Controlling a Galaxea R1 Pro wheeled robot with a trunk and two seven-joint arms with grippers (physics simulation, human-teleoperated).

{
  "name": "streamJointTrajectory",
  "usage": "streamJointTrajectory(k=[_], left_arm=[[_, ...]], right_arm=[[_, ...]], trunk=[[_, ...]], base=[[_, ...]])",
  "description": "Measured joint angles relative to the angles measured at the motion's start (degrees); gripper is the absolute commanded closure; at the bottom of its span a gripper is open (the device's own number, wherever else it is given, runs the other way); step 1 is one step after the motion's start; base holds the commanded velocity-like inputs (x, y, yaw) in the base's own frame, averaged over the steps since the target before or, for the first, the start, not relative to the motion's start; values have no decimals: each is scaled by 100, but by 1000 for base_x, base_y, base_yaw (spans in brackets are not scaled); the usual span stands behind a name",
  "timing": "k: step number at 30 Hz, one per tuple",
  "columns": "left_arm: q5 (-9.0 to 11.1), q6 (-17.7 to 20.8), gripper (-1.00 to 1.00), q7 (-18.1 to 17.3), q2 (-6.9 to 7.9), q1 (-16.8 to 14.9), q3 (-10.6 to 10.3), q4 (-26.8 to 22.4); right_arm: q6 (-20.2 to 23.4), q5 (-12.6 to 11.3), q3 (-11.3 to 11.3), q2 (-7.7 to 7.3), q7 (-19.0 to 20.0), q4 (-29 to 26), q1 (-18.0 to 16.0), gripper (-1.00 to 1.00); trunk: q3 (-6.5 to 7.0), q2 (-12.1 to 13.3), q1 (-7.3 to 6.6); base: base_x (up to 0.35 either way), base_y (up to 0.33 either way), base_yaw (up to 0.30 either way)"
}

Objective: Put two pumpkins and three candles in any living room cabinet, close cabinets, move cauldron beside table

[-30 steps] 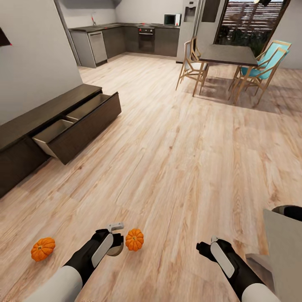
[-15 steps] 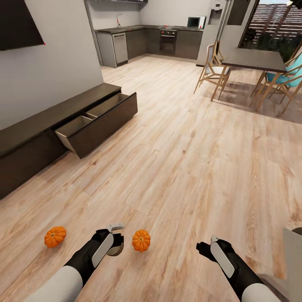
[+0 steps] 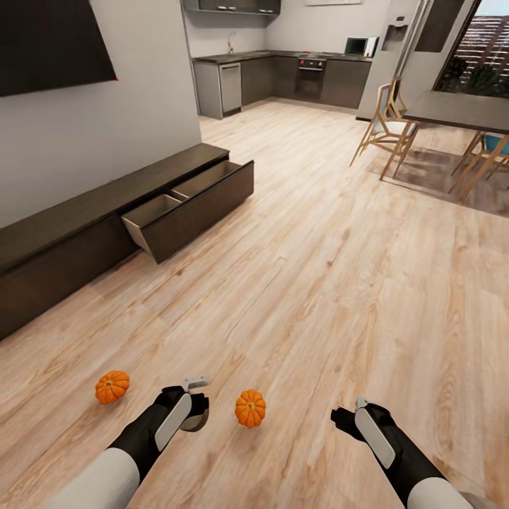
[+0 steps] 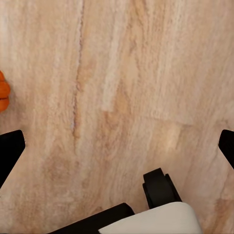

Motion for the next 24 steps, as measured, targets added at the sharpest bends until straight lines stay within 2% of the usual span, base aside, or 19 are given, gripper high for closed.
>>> streamJointTrajectory(k=[24], left_arm=[[-14, 0, 100, 0, -8, 0, -9, -2]], right_arm=[[-2, -5, -2, -7, 18, -2, 2, -100]], trunk=[[196, 0, 0]], base=[[0, 0, 136]])
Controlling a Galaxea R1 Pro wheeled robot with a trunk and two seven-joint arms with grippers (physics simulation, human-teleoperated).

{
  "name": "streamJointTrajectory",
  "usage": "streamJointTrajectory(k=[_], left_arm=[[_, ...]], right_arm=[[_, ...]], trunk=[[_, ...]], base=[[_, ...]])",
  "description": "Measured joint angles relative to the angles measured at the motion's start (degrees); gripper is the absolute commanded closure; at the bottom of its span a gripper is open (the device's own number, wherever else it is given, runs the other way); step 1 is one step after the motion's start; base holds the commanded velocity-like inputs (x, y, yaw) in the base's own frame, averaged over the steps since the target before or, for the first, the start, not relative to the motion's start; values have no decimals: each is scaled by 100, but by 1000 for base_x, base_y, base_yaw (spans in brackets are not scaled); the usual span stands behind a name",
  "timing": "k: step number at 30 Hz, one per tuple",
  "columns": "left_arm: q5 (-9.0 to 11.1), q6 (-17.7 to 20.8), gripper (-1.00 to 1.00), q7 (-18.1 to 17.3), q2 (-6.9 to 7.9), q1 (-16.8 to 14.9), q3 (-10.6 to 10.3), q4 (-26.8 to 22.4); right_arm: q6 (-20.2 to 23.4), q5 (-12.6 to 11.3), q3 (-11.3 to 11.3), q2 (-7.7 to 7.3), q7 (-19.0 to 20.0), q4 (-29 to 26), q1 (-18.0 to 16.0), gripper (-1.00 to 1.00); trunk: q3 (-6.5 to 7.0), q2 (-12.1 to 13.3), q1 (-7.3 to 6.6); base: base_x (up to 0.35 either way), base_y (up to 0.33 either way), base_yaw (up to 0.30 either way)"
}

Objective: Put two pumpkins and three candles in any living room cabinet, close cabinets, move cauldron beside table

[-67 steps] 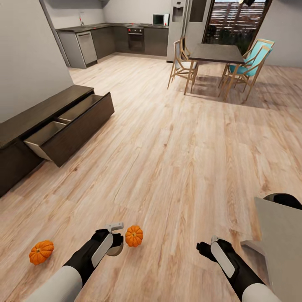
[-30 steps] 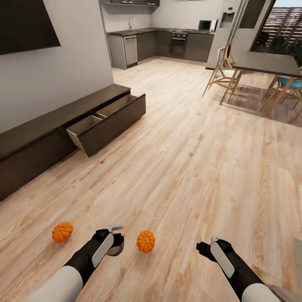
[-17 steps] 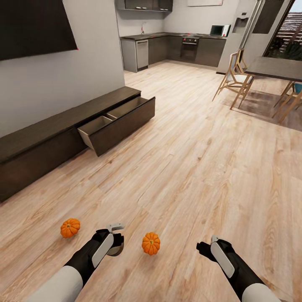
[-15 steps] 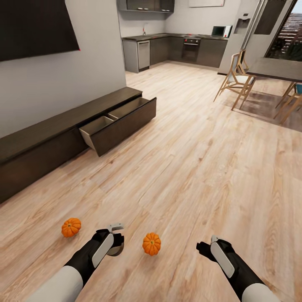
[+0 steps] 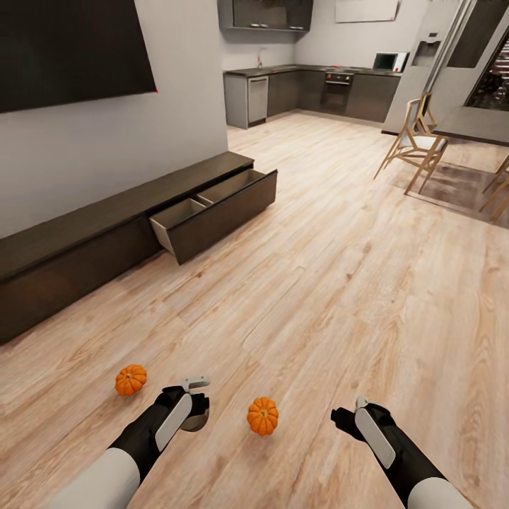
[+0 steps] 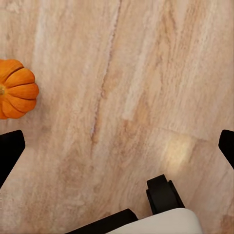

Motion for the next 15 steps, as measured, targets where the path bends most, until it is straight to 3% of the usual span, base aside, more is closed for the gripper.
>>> streamJointTrajectory(k=[15], left_arm=[[-4, -1, 100, 0, 0, -1, -1, 0]], right_arm=[[-13, -5, -16, 13, 25, -9, 1, -100]], trunk=[[106, 0, 0]], base=[[0, 0, -13]])
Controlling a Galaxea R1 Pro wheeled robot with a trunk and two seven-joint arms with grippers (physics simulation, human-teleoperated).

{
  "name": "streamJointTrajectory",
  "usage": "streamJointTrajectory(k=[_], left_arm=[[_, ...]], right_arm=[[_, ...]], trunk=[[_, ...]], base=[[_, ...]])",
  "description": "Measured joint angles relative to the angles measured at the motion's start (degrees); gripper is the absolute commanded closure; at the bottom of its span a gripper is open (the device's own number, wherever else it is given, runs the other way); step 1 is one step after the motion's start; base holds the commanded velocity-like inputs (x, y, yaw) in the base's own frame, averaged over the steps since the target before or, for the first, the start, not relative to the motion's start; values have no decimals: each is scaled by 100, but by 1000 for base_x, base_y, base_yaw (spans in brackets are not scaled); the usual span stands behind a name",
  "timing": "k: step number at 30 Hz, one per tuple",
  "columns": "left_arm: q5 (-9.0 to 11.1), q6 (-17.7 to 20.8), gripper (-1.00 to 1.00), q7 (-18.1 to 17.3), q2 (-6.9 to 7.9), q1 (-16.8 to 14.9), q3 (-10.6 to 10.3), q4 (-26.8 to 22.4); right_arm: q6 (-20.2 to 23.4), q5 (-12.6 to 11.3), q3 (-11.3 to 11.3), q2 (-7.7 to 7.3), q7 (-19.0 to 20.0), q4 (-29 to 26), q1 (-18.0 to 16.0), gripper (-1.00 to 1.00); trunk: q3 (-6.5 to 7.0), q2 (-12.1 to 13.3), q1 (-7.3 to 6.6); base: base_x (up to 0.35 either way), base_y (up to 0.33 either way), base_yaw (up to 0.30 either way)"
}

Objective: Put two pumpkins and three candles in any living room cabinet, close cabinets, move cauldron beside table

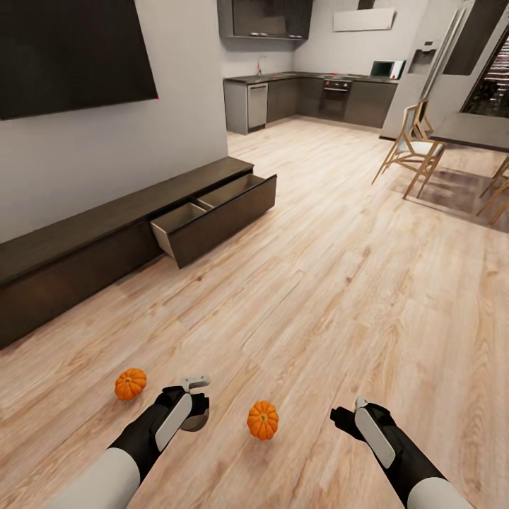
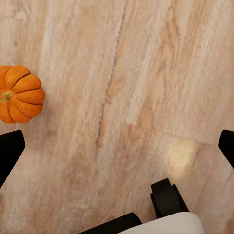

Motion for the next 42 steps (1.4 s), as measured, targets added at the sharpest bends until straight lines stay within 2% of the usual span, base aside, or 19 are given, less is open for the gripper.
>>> streamJointTrajectory(k=[42], left_arm=[[6, 0, 100, 0, 4, 0, -34, -106]], right_arm=[[-1, 1, 0, 1, -6, 1, -1, -100]], trunk=[[399, 0, -1]], base=[[9, -21, 0]])
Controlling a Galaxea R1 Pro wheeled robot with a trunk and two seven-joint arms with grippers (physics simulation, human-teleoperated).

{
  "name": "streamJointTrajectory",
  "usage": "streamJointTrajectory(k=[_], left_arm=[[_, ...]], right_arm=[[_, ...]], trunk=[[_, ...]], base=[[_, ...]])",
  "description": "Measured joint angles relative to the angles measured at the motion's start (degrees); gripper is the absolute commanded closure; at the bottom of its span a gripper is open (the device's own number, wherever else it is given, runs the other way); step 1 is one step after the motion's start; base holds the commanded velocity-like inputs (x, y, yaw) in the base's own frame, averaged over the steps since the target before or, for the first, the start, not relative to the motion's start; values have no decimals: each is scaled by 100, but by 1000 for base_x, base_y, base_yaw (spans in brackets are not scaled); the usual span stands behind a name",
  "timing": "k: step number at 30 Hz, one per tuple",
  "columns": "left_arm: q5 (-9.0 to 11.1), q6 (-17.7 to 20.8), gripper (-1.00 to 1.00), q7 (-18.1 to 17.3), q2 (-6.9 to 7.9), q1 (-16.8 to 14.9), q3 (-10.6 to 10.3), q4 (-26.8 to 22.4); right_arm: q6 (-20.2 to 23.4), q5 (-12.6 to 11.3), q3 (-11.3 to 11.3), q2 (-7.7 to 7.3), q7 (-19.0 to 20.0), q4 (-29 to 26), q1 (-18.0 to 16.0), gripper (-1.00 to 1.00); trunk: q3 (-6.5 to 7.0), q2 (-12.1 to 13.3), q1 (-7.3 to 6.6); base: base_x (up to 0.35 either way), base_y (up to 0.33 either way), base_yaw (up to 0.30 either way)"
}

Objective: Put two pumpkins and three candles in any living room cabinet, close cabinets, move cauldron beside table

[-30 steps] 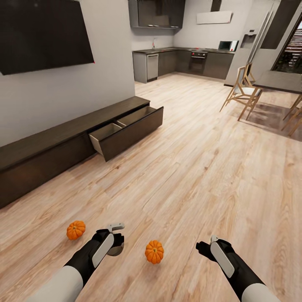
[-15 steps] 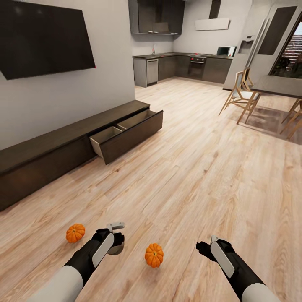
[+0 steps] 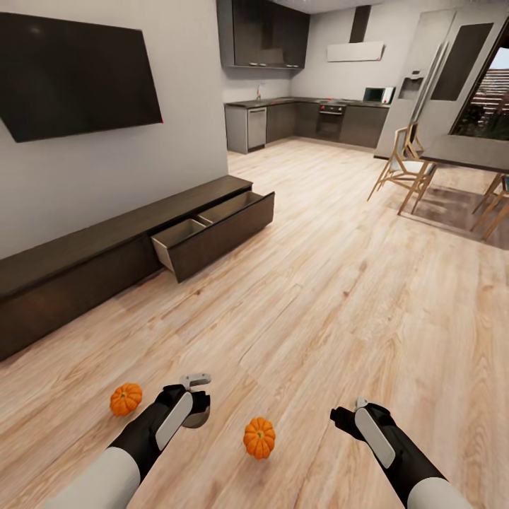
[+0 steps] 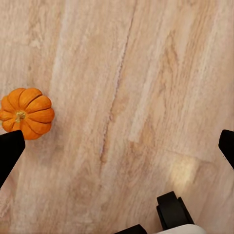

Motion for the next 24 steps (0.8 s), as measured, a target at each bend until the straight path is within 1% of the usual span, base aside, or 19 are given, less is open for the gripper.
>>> streamJointTrajectory(k=[10, 17, 24], left_arm=[[-2, 0, 100, 0, -3, 1, -3, -1], [-6, 1, 100, 4, -2, 2, -2, -2], [-14, 0, 100, 7, -3, 1, -2, 1]], right_arm=[[9, -1, -10, -14, 4, -1, 0, -100], [17, 0, -9, -14, -1, 1, -1, -100], [19, -1, -10, -18, -1, -1, 0, -100]], trunk=[[25, 0, -2], [52, 0, -2], [61, 0, -1]], base=[[240, -180, 2], [258, -214, 170], [255, -234, 34]])
